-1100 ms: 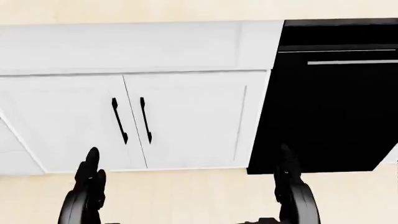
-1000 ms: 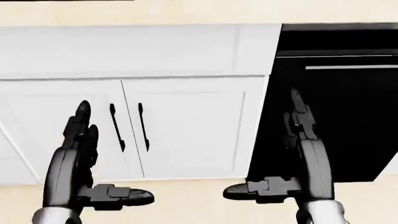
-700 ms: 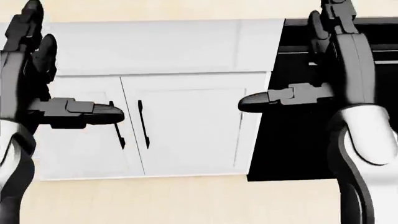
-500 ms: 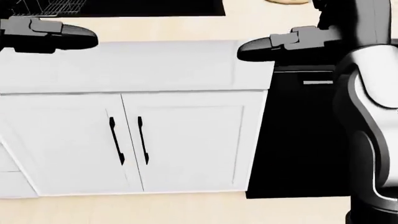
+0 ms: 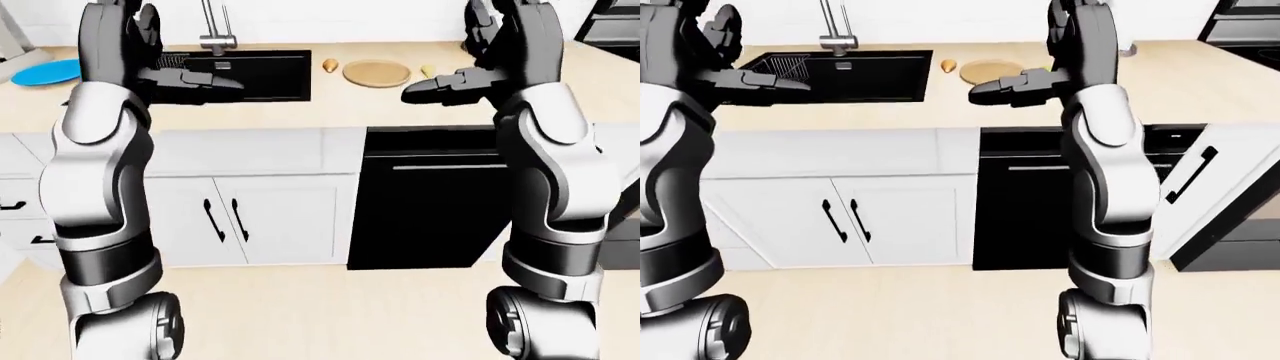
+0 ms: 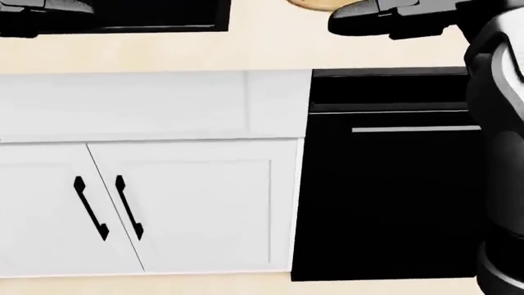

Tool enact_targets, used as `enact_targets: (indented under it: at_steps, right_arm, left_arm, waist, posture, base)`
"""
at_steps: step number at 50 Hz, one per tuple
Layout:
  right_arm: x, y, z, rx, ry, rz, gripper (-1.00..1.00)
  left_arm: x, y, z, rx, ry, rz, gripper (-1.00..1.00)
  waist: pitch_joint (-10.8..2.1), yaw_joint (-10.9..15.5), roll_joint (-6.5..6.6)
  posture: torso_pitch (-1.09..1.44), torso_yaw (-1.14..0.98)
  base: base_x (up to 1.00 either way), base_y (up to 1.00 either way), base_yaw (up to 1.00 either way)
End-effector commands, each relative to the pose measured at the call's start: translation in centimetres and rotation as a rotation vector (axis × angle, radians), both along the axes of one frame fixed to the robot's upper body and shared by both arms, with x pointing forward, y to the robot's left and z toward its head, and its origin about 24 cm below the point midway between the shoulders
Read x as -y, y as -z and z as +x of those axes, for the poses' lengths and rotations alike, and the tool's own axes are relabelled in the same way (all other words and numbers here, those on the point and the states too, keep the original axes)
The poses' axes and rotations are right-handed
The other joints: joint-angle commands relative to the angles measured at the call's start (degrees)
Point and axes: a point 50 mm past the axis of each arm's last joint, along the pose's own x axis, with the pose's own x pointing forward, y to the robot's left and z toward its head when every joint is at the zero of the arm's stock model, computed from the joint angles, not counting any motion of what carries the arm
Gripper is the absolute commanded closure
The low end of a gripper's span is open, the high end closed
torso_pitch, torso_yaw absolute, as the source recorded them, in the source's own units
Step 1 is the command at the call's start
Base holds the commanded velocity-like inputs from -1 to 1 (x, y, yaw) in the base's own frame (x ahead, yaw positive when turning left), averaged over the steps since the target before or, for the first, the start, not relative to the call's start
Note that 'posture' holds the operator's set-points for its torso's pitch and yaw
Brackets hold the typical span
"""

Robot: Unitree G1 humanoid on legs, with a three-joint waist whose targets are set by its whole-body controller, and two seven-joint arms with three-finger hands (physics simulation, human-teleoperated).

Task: Place the pastries on the plates.

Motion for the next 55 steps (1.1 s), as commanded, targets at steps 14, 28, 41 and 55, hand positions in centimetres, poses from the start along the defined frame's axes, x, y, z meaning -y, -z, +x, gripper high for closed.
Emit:
enact_targets:
  at_steps: [14,28,41,55]
  right_arm:
    - [0.7,-2.4,-0.9,0.114,0.033,0.002,-1.0]
    - [0.8,-2.4,-0.8,0.105,0.054,0.013,-1.0]
    - [0.6,-2.4,-0.9,0.107,0.048,-0.003,-1.0]
    - [0.6,-2.4,-1.0,0.11,0.059,-0.021,-1.0]
  left_arm:
    - [-0.1,-2.2,-1.1,0.096,-0.014,0.017,-1.0]
    - [-0.6,-2.2,-1.2,0.102,-0.034,0.011,-1.0]
    - [-0.8,-2.0,-1.3,0.103,-0.048,0.014,-1.0]
    - [-1.1,-1.8,-1.4,0.101,-0.054,0.008,-1.0]
  waist:
    - [-2.38,1.14,-7.29]
    - [-3.11,0.21,-3.92]
    - [-0.29,0.39,-2.64]
    - [-2.35,-1.54,-1.66]
  posture:
    - [0.0,0.0]
    - [0.0,0.0]
    - [0.0,0.0]
    - [0.0,0.0]
  base:
    - [0.52,-0.53,0.0]
    - [0.39,-0.16,0.0]
    - [0.0,0.0,0.0]
    - [0.0,0.0,0.0]
